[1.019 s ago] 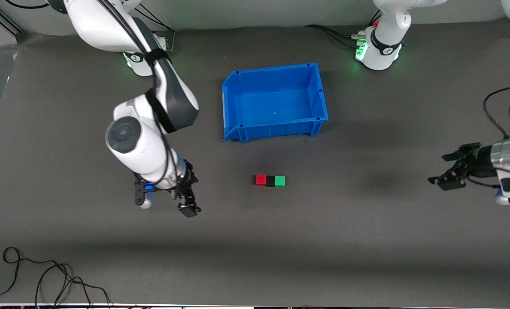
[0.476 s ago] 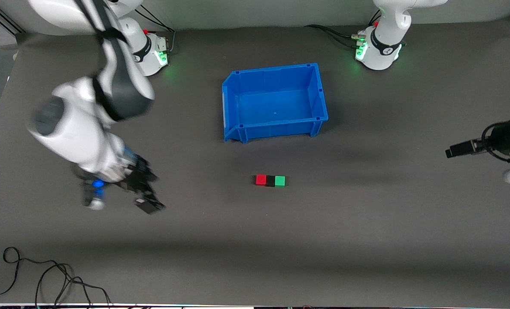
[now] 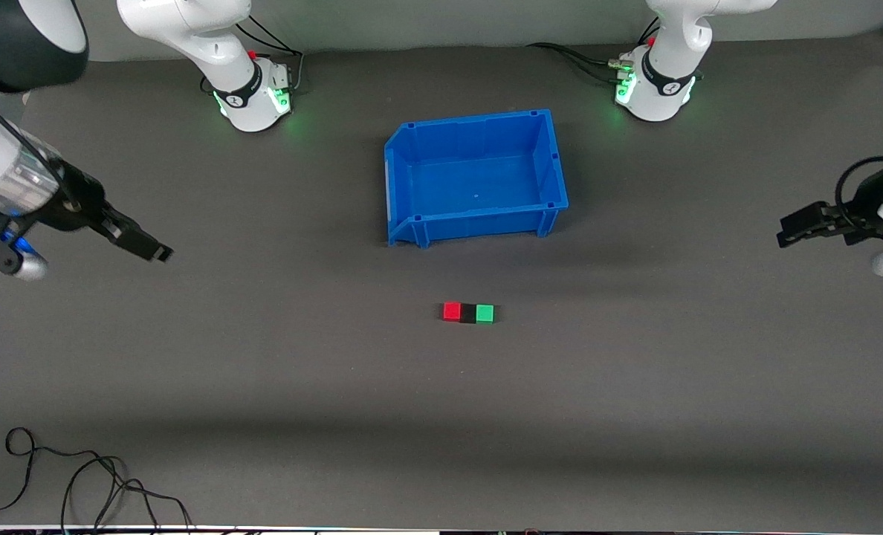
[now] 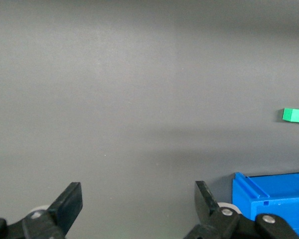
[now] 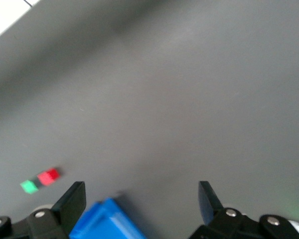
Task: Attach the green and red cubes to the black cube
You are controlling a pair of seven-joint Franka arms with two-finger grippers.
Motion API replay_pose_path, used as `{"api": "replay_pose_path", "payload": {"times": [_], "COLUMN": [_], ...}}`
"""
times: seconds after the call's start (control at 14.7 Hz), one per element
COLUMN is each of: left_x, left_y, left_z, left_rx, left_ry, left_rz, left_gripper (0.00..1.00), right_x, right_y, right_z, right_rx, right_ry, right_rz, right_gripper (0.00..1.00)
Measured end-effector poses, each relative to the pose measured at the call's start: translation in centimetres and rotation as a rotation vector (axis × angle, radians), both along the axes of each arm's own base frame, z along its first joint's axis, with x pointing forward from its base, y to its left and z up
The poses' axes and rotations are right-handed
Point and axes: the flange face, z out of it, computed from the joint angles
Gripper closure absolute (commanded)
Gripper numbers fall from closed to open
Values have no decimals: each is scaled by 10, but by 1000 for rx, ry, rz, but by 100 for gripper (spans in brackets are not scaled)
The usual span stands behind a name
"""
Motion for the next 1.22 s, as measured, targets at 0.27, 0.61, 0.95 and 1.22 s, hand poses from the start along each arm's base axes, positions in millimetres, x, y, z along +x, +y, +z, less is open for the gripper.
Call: {"api": "replay_pose_path", "payload": {"times": [0.27,0.61,0.95,1.22], "left_x": [-22,-36,-36,-35], "left_y": [-8,-7,1,2], "left_z": [6,6,7,4], "left_rx": [5,6,15,29], "left_ry": [-37,-11,-12,-5], "left_rz": [-18,-36,-69,-78], "left_gripper": [0,0,0,0], "right_x": [-11,-13,-19,-19], "right_y": [1,-28,-58,-69], "right_z": [6,20,37,40], "right_rx": [-29,-32,-29,-28], "right_ry": [12,-18,1,-2], "right_rz": [159,346,345,330], "right_gripper": [0,0,0,0]}}
